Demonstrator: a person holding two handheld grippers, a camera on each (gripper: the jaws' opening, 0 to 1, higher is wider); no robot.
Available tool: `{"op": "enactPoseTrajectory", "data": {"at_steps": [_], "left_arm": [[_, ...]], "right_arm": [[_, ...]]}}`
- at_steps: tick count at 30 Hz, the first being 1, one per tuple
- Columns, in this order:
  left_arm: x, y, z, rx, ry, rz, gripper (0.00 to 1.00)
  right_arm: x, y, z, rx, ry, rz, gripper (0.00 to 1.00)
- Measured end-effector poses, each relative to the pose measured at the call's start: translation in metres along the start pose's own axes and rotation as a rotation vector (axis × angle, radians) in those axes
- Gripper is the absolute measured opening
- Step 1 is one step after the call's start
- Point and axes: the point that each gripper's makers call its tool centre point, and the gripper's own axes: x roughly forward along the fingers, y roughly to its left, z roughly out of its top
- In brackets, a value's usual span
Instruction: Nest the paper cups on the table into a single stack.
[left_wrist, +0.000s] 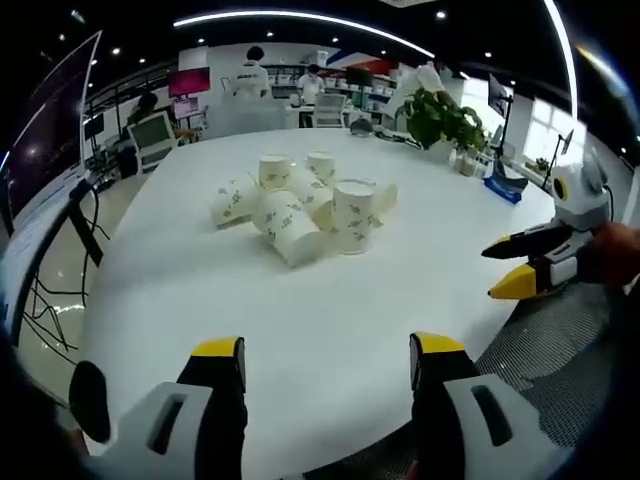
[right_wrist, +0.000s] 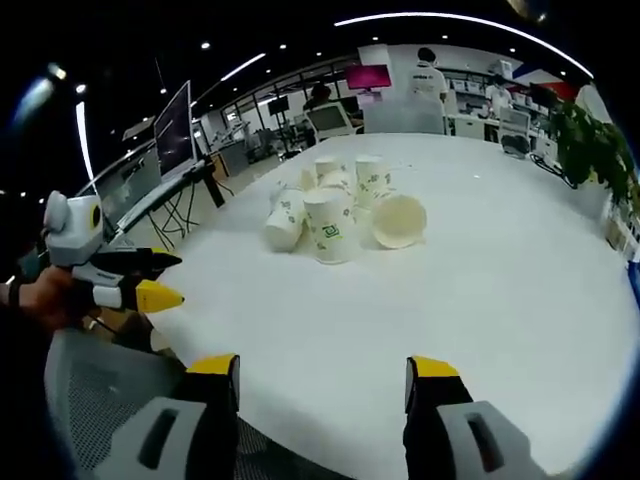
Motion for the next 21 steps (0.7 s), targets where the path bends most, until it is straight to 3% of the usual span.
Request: {"op": "enactPoseTrajectory", "data": {"at_steps": [8, 21], "left_arm": [[0.001, 0.009, -0.003, 0.042, 0.013, 0.047, 0.65], [-0.003, 0.03, -0.002, 0.01, -0.007, 0.121, 0.66]], "right_arm": [[0.004, 0.003, 0.005, -0.021, -0.003, 0.021, 0.67], [0.002, 0.01, 0.008, -0.093, 0.017, 0.084, 0.65]]}}
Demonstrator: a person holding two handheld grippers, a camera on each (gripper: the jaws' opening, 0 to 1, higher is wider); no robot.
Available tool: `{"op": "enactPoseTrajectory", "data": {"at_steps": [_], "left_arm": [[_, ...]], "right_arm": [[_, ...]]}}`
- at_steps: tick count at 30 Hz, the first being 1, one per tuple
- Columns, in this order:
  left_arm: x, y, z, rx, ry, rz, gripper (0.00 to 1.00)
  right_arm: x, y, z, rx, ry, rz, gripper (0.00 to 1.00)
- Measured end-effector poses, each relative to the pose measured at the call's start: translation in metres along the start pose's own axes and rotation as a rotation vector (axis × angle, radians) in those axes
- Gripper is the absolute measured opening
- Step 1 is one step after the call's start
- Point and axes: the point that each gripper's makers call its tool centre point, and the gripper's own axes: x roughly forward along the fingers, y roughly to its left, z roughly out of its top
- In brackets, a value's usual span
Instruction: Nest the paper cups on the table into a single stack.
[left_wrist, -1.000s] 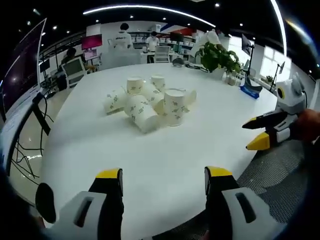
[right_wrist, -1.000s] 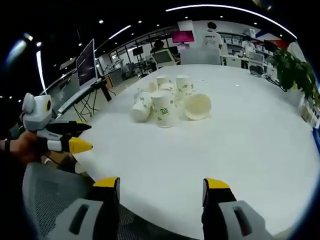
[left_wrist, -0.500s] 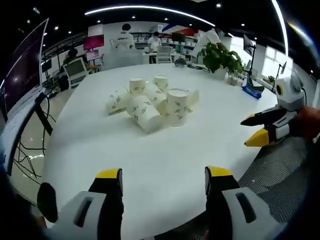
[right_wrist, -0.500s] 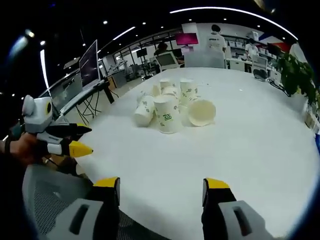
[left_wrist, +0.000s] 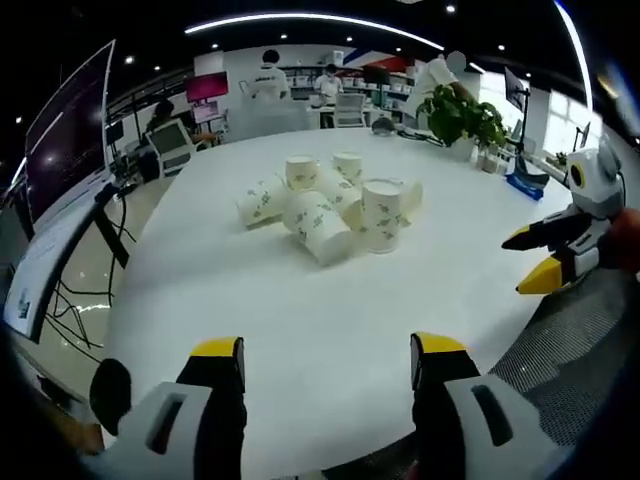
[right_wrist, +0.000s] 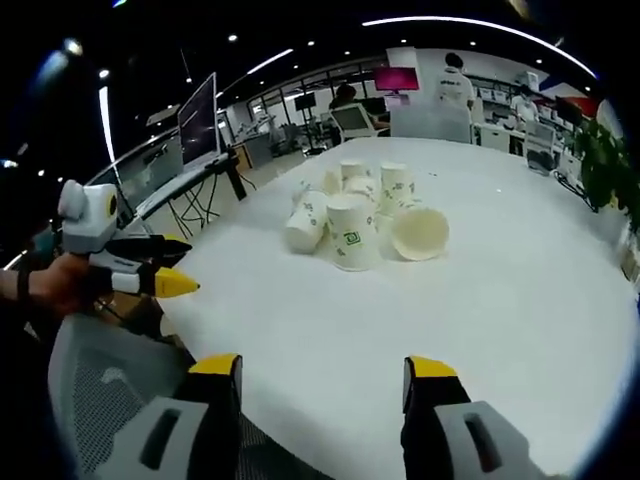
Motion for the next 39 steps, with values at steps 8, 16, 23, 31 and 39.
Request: {"op": "enactPoseTrajectory", "data": {"at_steps": [8, 16, 23, 31, 39], "left_arm": [[0.0, 0.012, -0.006, -0.014, 0.015, 0.052, 0.65], [0.001, -0.001, -0.004, -0.005, 0.012, 0.005, 0.65], [0.002, -0.011, -0.003, 0.034, 0.014, -0.047, 0.64], [-0.002, -0.029, 0.001, 0.049, 0.003, -0.103, 0.65], [-0.005, -0.031, 0.003, -0.001, -0.009, -0.131, 0.65]], "right_arm": [[-0.003, 0.005, 0.001, -0.041, 0.005, 0.043, 0.63], [0.002, -0.003, 0.027, 0.019, -0.04, -0.021, 0.61], [0.017, 0.0, 0.058, -0.022, -0.06, -0.035, 0.59], [0.04, 0.003, 0.08, -0.062, -0.051, -0.035, 0.59], [0.06, 0.005, 0.098, -0.106, -0.03, -0.027, 0.59]]}}
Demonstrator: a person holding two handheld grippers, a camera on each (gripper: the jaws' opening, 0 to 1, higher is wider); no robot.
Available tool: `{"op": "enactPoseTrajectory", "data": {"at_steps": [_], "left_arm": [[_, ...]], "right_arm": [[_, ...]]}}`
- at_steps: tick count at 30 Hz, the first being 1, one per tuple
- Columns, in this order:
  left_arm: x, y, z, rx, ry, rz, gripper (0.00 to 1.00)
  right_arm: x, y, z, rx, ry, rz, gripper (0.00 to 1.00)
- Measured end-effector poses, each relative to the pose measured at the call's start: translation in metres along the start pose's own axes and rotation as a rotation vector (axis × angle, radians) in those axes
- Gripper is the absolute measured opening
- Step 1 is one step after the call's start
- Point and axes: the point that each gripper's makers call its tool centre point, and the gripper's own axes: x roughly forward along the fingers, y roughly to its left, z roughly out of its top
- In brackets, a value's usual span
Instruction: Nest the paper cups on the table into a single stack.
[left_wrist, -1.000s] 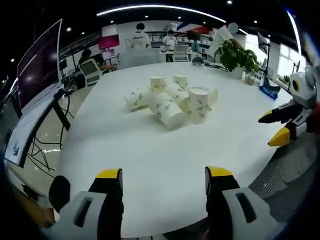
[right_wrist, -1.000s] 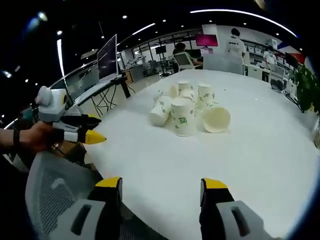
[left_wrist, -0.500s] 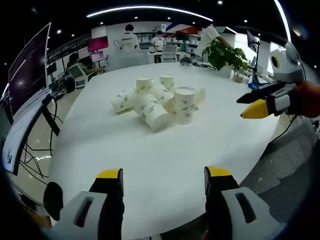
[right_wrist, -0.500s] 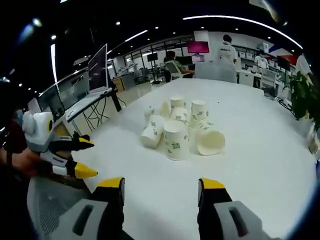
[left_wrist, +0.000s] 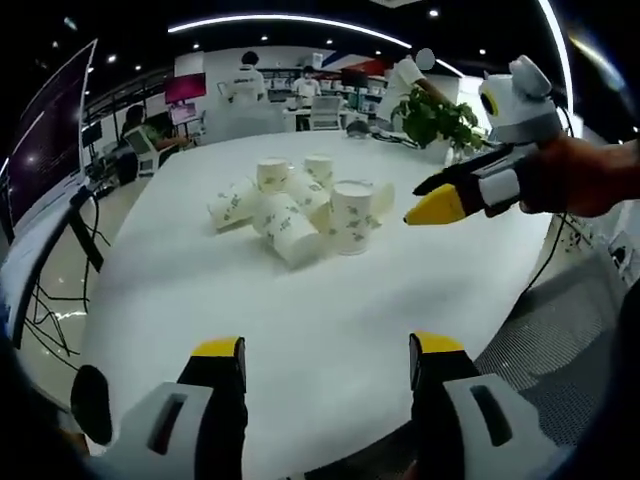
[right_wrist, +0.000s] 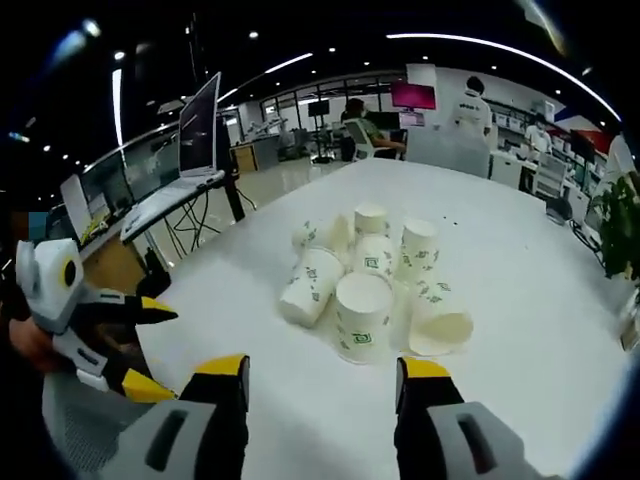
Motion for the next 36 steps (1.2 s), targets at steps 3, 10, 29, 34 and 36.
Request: {"op": "enactPoseTrajectory", "data": {"at_steps": [3, 10, 29, 34, 36], "left_arm": [[0.0, 0.002, 0.0, -0.016, -0.005, -0.005, 0.65], [0.0, -0.002, 0.002, -0.012, -0.011, -0.02, 0.65], [0.004, -0.014, 0.002, 0.062, -0.005, -0.07, 0.62], [0.005, -0.014, 0.0, 0.066, -0.001, -0.07, 0.62], [0.005, -0.014, -0.001, 0.065, 0.002, -0.071, 0.62]], "right_arm": [[0.007, -0.001, 0.007, -0.016, 0.006, -0.001, 0.58], [0.017, -0.002, 0.014, -0.047, 0.022, 0.001, 0.58], [0.067, -0.026, 0.026, -0.095, 0.102, -0.028, 0.46], [0.082, -0.032, 0.019, -0.11, 0.153, -0.047, 0.44], [0.08, -0.034, 0.024, -0.104, 0.154, -0.05, 0.39]]}}
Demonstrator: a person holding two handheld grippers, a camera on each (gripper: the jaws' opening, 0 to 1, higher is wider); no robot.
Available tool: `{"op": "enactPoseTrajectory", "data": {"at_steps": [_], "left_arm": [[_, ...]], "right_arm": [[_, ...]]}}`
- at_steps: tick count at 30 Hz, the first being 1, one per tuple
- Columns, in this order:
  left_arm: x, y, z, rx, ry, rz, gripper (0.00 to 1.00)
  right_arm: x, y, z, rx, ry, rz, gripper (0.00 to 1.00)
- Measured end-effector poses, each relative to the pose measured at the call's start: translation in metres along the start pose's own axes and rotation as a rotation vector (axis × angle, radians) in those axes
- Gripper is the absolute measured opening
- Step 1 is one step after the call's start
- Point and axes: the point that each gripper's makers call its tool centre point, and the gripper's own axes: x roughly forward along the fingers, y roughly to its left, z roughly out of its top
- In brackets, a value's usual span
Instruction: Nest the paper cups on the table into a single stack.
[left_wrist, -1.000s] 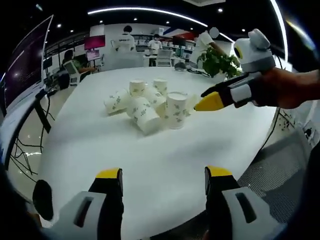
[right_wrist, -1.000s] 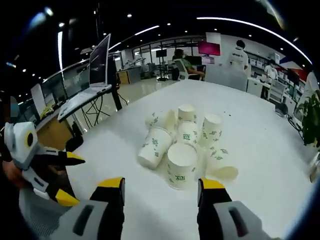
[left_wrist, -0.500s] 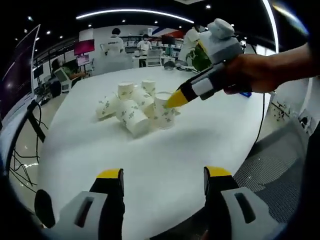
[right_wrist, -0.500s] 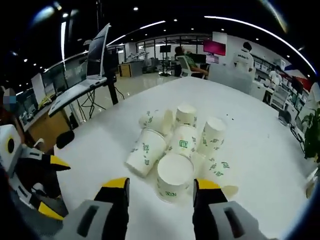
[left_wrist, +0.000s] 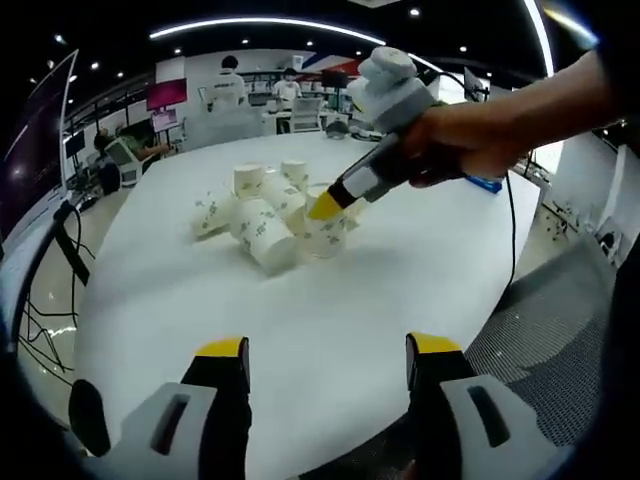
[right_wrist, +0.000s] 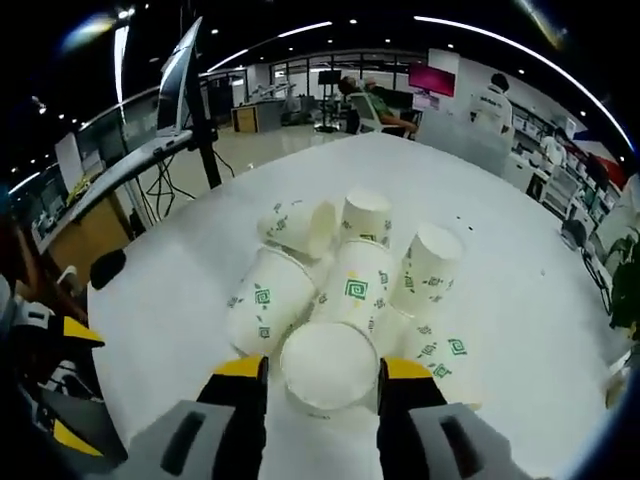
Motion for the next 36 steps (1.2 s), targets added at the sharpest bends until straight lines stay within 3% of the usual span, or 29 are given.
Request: {"op": "enactPoseTrajectory", "data": {"at_steps": [6, 8, 15, 20, 26, 32, 36], "left_arm": [[0.003, -0.001, -0.002, 0.005, 0.009, -0.007, 0.63], [0.002, -0.004, -0.002, 0.006, 0.015, -0.016, 0.62], [0.005, -0.01, -0.003, 0.007, 0.035, -0.043, 0.6], [0.005, -0.013, -0.001, -0.005, 0.036, -0.055, 0.59], [0.009, -0.025, 0.009, 0.013, 0.025, -0.098, 0.58], [0.026, -0.023, 0.021, -0.056, 0.005, -0.137, 0.57], [0.035, -0.029, 0.027, -0.042, 0.0, -0.16, 0.54]], "right_arm": [[-0.006, 0.0, -0.005, 0.0, 0.004, 0.007, 0.36], [-0.019, 0.002, -0.009, 0.018, -0.008, 0.007, 0.35], [-0.03, 0.004, -0.008, 0.05, -0.055, 0.035, 0.35], [-0.041, 0.005, -0.011, 0.029, -0.069, 0.049, 0.35], [-0.064, 0.023, 0.0, 0.014, -0.096, 0.093, 0.35], [-0.083, 0.038, 0.004, 0.038, -0.124, 0.144, 0.35], [-0.087, 0.052, 0.013, 0.001, -0.16, 0.207, 0.35]]}}
